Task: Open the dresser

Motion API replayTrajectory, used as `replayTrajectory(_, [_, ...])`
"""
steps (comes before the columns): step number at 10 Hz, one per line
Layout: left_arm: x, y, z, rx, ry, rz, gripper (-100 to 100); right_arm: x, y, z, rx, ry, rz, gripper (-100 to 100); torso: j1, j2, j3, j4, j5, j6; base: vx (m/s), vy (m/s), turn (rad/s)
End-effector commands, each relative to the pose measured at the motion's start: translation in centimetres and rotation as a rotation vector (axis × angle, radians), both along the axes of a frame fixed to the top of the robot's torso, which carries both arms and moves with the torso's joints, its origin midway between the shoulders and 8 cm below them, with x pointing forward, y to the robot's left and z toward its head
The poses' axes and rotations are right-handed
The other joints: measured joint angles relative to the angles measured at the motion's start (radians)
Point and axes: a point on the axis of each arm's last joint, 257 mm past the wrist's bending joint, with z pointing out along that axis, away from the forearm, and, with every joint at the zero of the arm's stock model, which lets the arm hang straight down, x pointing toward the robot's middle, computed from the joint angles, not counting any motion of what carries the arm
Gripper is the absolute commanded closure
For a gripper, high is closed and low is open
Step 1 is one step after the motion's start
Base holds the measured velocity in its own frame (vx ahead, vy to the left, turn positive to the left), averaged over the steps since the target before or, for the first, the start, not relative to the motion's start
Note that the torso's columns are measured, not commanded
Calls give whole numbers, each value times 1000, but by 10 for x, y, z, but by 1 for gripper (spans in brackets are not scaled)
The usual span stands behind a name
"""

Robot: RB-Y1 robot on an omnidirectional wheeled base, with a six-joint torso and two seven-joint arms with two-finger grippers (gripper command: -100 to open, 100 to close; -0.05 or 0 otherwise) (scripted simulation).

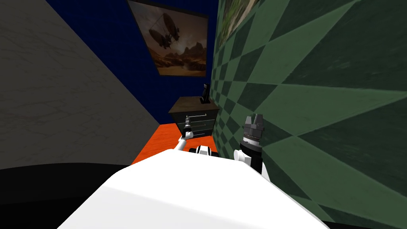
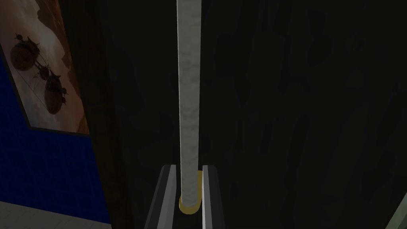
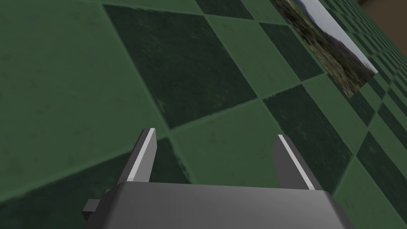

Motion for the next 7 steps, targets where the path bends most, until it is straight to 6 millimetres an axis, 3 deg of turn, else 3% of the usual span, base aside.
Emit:
replayTrajectory(1, [2,-4,-2,0,13,-7,100,0,0,0,0,0,0,0,-3,2,2,0,0,1,-169,-51,41])
replayTrajectory(7, [4,-13,-3,-1,23,-21,100,0,0,0,0,0,0,0,-2,1,1,1,-1,1,-156,-46,26])
